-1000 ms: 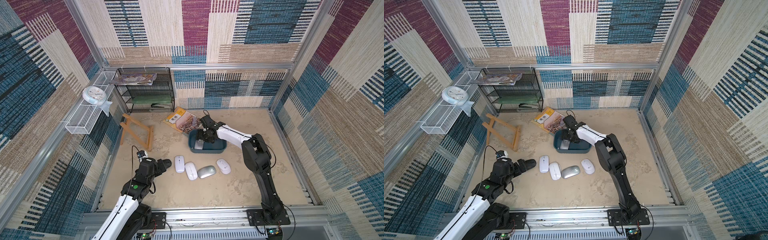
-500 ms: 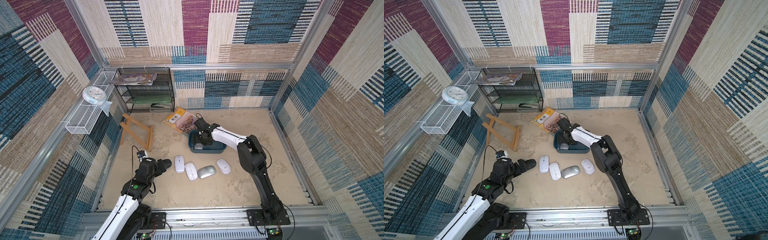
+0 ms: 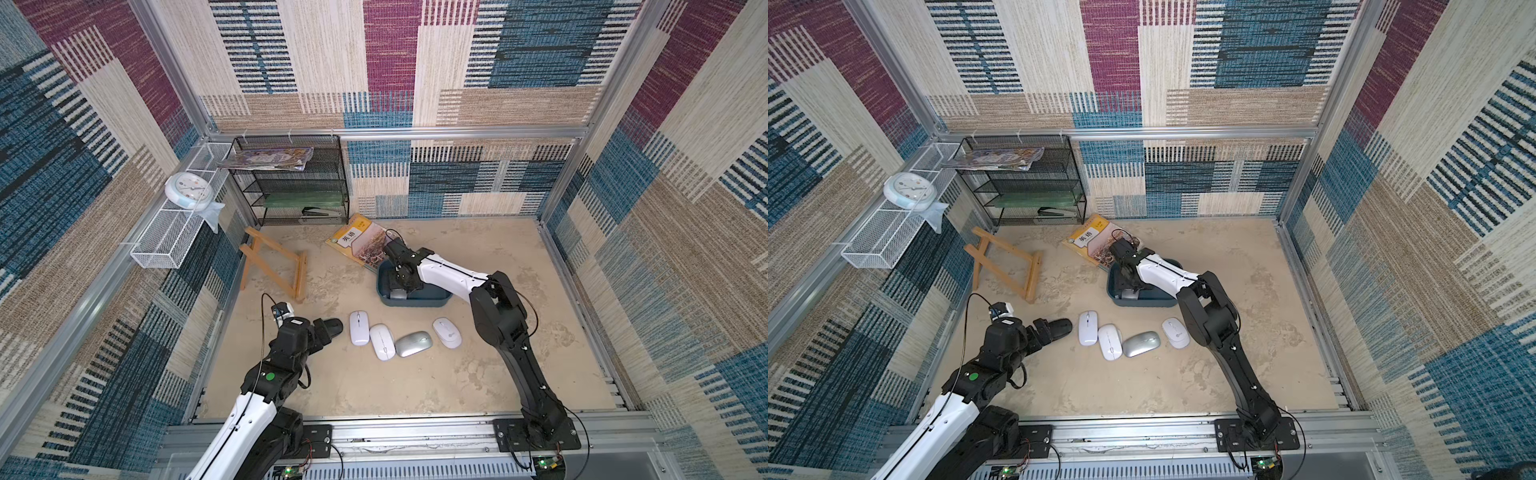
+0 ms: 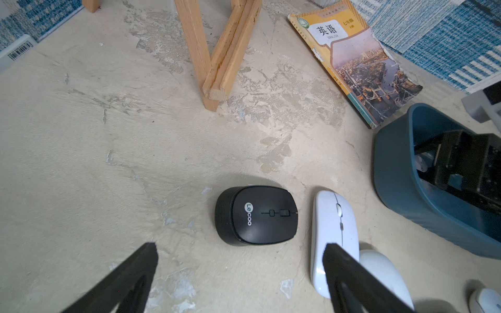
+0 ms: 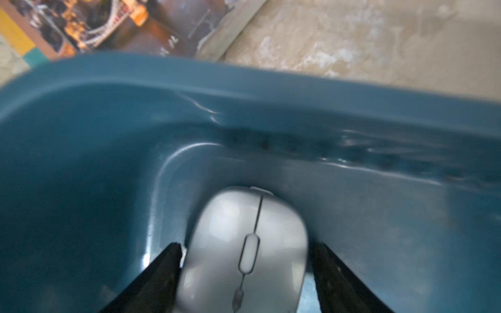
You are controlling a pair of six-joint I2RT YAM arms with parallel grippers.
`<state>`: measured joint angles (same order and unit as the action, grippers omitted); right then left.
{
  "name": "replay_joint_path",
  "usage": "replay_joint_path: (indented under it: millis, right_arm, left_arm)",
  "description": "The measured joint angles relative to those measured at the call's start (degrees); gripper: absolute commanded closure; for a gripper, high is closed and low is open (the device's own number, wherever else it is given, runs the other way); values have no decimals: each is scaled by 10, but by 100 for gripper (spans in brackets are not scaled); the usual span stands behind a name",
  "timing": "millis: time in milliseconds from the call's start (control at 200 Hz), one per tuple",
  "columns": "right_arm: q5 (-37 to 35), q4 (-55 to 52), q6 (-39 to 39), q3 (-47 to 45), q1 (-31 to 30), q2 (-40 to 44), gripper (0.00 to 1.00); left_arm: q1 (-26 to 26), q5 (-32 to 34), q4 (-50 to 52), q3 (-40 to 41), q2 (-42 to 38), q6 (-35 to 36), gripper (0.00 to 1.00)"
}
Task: Take out the mouse from the storage box
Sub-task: Pick up the mouse from the storage box.
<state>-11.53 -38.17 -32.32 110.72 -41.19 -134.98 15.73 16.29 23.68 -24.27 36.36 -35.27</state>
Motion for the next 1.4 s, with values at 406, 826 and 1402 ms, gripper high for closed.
replay_joint_path:
  millis: [406,826,1402]
  right_arm:
    - [1,0,2,2,-6,-2,35]
    - [16,-14,5,28,-9,3,41]
    - [-19,-23,15,19,0,64,42]
  left_arm:
    - [0,13,4,8,-29,-6,1]
    - [0,13,4,8,-27,-6,1]
    - [0,13,4,8,-25,-6,1]
